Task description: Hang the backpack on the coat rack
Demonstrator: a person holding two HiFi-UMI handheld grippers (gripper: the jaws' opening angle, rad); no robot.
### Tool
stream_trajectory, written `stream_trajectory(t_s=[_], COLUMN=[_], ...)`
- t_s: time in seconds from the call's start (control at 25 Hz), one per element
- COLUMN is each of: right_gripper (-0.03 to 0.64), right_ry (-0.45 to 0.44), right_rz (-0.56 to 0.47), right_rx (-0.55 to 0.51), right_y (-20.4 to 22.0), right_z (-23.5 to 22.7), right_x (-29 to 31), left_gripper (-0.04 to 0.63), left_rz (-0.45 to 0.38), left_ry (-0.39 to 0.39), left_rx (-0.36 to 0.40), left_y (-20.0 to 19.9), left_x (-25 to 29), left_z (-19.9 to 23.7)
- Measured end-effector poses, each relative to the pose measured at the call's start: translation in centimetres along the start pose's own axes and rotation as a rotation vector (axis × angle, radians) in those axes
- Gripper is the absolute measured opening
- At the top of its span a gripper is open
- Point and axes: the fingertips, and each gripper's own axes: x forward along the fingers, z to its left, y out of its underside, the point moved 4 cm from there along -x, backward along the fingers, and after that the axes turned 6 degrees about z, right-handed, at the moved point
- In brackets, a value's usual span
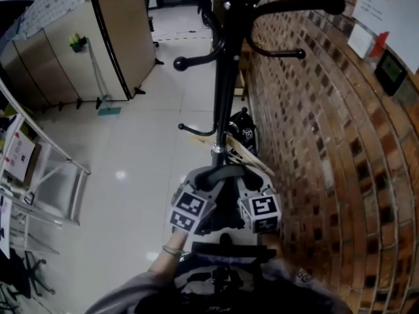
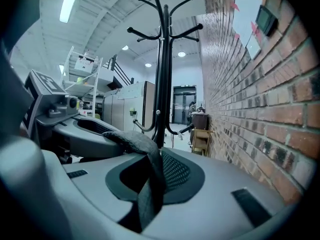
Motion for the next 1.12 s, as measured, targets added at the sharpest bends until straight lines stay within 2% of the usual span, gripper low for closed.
stream_trajectory(t_s=[0.28, 0.48, 0.6, 0.8, 1.0, 1.04, 1.08, 1.12], right_gripper=[0.066, 0.066, 0.066, 0.067, 0.074, 0.089, 0.12, 0.121], right_ry=[-0.067, -0.107, -0.112, -0.102, -0.017, -0.011, -0.013, -0.021], right_rz=[0.044, 0.052, 0.065, 0.083, 0.134, 0.138, 0.137, 0.132], right_rx=[-0.086, -0.024, -0.039, -0.132, -0.34, -0.335, -0.298, -0.242], right_y=[1.2, 0.6, 1.0, 3.0, 3.6, 3.6, 3.4, 3.2], right_z=[-1.9, -1.5, -1.9, -2.9, -2.4, -2.2, -2.1, -2.0], right_x=[3.9, 4.9, 5.9, 7.0, 7.0, 6.8, 6.3, 5.8], left_gripper=[0.115, 0.115, 0.117, 0.117, 0.118, 0.126, 0.138, 0.151], left_rz=[0.036, 0.067, 0.074, 0.065, 0.034, 0.024, 0.014, 0.007], left_ry=[-0.059, -0.085, -0.084, -0.078, -0.121, -0.125, -0.124, -0.119], left_rx=[0.002, -0.003, -0.021, -0.037, -0.053, -0.07, -0.088, -0.103], left_y=[0.3, 1.2, 1.5, 1.9, 2.1, 2.2, 2.2, 2.2], left_x=[2.0, 3.1, 3.9, 4.7, 4.8, 4.6, 4.3, 4.0], left_z=[2.3, 2.7, 3.2, 3.2, 3.0, 3.0, 3.0, 3.0])
